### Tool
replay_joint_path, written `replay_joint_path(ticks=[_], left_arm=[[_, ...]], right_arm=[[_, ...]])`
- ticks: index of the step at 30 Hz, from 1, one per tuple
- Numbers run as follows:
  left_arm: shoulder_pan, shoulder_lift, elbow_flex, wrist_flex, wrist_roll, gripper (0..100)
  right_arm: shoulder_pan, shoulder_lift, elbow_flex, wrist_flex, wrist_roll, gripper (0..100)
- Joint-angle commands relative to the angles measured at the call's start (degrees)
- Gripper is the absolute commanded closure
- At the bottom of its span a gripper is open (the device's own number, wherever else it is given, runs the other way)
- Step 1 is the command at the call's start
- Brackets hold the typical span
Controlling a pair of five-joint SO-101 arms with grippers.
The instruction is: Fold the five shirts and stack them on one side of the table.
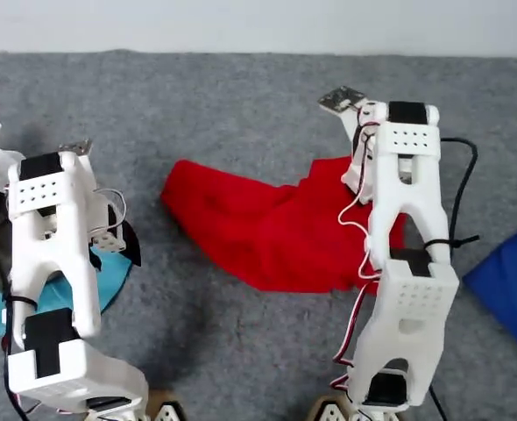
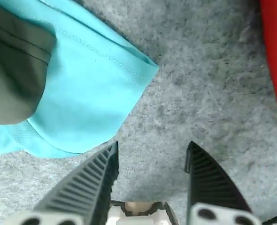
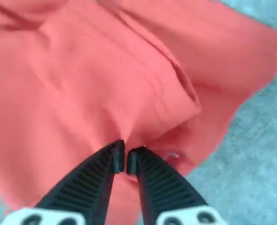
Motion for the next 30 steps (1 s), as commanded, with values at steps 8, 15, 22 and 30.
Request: replay_joint_path(ticks=[8, 15, 22, 30], left_arm=[[-0.2, -2.2, -0.1, 1.7, -0.5, 78], [-0.2, -2.3, -0.1, 1.7, -0.6, 78], [0.1, -2.2, -0.1, 1.7, -0.6, 78], [0.1, -2.2, -0.1, 1.6, -0.6, 78]], right_arm=[[-3.6, -13.8, 8.3, 7.1, 1.1, 99.0], [-7.5, -31.7, 34.5, 7.3, 11.2, 99.0], [-12.4, -67.1, 63.8, 7.3, 23.9, 99.0], [-13.8, -95.8, 74.3, 7.3, 16.9, 88.4]])
